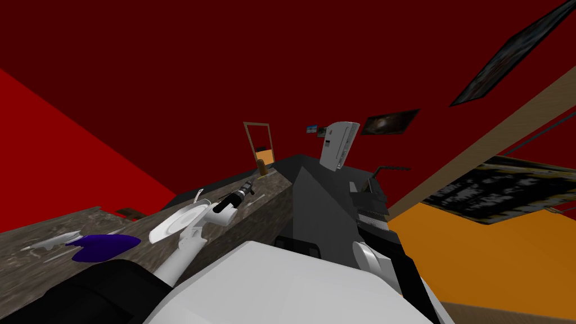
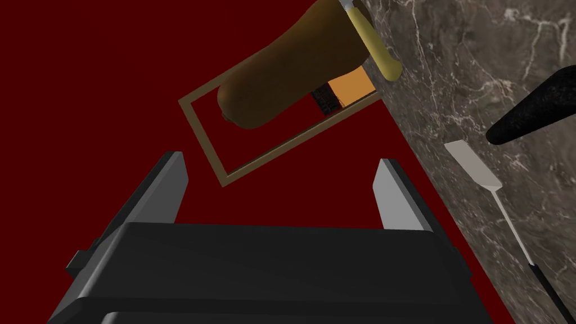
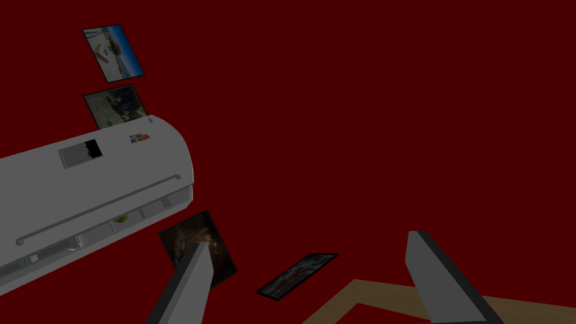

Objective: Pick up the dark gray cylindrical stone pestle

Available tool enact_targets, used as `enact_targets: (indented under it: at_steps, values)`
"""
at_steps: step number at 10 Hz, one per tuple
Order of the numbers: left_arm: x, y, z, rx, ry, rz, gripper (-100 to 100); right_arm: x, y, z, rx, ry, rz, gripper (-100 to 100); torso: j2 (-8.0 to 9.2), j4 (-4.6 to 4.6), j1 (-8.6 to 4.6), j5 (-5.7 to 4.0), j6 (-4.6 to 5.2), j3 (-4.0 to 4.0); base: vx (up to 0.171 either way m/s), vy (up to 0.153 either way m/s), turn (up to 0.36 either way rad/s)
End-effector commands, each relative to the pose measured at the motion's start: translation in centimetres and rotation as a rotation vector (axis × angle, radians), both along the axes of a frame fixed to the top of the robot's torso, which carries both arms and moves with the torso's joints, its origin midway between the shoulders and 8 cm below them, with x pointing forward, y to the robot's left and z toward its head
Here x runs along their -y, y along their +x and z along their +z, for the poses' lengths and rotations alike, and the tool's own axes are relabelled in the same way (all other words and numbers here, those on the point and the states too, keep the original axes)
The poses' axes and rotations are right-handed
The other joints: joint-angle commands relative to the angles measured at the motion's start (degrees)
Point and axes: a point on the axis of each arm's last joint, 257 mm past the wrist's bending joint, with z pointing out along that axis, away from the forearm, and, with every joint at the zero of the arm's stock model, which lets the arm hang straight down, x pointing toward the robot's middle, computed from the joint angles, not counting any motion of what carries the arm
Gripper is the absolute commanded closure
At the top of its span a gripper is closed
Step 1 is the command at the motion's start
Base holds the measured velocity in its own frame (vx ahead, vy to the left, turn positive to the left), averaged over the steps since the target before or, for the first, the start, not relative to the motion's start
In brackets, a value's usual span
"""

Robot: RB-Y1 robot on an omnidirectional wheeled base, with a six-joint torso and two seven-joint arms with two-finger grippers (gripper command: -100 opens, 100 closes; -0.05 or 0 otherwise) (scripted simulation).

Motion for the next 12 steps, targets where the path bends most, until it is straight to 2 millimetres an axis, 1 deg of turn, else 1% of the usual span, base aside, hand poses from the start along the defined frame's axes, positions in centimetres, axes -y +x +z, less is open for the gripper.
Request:
enact_targets:
  at_steps: [1, 2, 3, 4, 5, 6, 7, 8, 9, 10, 11, 12]
  values:
    - [-1.0, -0.2, -0.8, -0.045, 0.01, 0.02, -100, 0.0, 0.0, 0.0, 0.0, 0.0, 0.0, 0, 0.0, 0.0, 0.0, 0.0, 0.0, 0.0, 0.023, -0.027, -0.028]
    - [-1.1, -0.2, -0.9, -0.051, 0.009, 0.023, -100, 0.0, 0.0, 0.0, 0.0, 0.0, 0.0, 0, -0.01, 0.0, 0.0, 0.0, -0.01, -0.01, 0.013, -0.009, 0.005]
    - [-2.6, -0.4, -1.7, -0.1, 0.028, 0.043, -100, 0.0, 0.0, 0.0, 0.0, 0.0, 0.0, 0, 0.01, 0.0, 0.04, 0.01, -0.01, 0.01, 0.027, -0.016, -0.054]
    - [-2.8, -0.6, -2.1, -0.119, 0.027, 0.052, -100, 0.0, 0.0, 0.0, 0.0, 0.0, 0.0, 0, -0.02, 0.0, 0.04, 0.01, 0.0, -0.01, 0.025, -0.017, -0.035]
    - [-4.1, -0.7, -2.5, -0.153, 0.044, 0.064, -100, 0.0, 0.0, 0.0, 0.0, 0.0, 0.0, 0, -0.02, -0.01, 0.03, 0.01, -0.01, -0.01, 0.03, -0.028, -0.064]
    - [-4.4, -1.0, -3.1, -0.181, 0.042, 0.077, -100, 0.0, 0.0, 0.0, 0.0, 0.0, 0.0, 0, -0.05, -0.01, -0.01, 0.0, 0.01, -0.03, 0.029, -0.02, -0.032]
    - [-4.5, -1.2, -3.4, -0.191, 0.042, 0.082, -100, 0.0, 0.0, 0.0, 0.0, 0.0, 0.0, 0, -0.04, -0.01, 0.02, 0.0, -0.01, -0.03, 0.012, -0.005, 0.008]
    - [-5.9, -1.4, -3.9, -0.233, 0.056, 0.097, -100, 0.0, 0.0, 0.0, 0.0, 0.0, 0.0, 0, 0.01, 0.0, 0.06, 0.01, -0.02, 0.0, 0.02, -0.011, -0.064]
    - [-6.1, -1.8, -4.5, -0.258, 0.055, 0.108, -100, 0.0, 0.0, 0.0, 0.0, 0.0, 0.0, 0, 0.0, 0.0, 0.05, 0.01, 0.0, 0.0, 0.021, -0.01, -0.042]
    - [-7.4, -2.1, -5.0, -0.3, 0.067, 0.121, -100, 0.0, 0.0, 0.0, 0.0, 0.0, 0.0, 0, 0.0, 0.0, 0.05, 0.01, -0.01, 0.0, 0.032, -0.015, -0.093]
    - [-7.7, -2.6, -5.6, -0.329, 0.065, 0.133, -100, 0.0, 0.0, 0.0, 0.0, 0.0, 0.0, 0, -0.04, -0.01, 0.04, 0.01, 0.01, -0.02, 0.028, -0.008, -0.032]
    - [-8.9, -3.0, -6.2, -0.372, 0.074, 0.145, -100, 0.0, 0.0, 0.0, 0.0, 0.0, 0.0, 0, -0.03, -0.01, 0.06, 0.01, -0.02, -0.02, 0.029, -0.003, -0.059]
